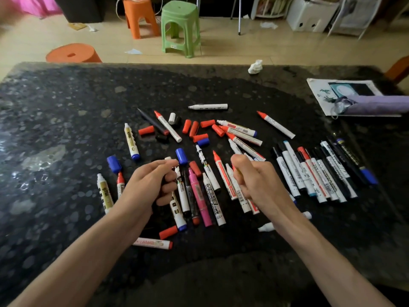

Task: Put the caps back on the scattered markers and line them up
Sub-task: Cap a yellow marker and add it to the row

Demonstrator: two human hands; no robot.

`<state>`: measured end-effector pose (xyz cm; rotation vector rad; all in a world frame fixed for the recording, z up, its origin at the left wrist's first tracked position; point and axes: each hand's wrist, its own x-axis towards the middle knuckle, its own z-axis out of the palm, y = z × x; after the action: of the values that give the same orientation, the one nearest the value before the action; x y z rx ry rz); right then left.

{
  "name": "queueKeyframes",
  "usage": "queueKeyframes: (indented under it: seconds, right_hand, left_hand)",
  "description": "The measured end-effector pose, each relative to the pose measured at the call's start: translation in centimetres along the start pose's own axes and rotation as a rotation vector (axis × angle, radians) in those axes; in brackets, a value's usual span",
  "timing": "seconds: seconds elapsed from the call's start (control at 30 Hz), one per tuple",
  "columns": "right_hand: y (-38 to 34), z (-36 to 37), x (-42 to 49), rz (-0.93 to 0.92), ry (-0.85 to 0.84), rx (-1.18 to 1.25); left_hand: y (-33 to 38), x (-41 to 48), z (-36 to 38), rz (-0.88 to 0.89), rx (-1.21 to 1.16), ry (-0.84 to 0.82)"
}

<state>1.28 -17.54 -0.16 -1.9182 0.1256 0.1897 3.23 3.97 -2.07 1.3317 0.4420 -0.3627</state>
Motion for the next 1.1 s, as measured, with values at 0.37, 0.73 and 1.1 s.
queueKeyframes:
  seconds: [0.37,0.73,1.1]
  right_hand:
    - [4.0,-5.8,1.6,0.04,0.345,-0.666]
    - [6.4,-6.9,2.3,0.025,0.503,-0.958]
    - [6.1,-5.5,2.9,0.079,0.571,-0.935]
  left_hand:
    - [1.1,-0.3,-0.7,-0.008,-0.084,-0.097]
    - [1.5,-0.2,-1.6,-0.106,-0.181,-0.093]
    - [2.2,-1.9,-2.8,0.005,0.023,0.006]
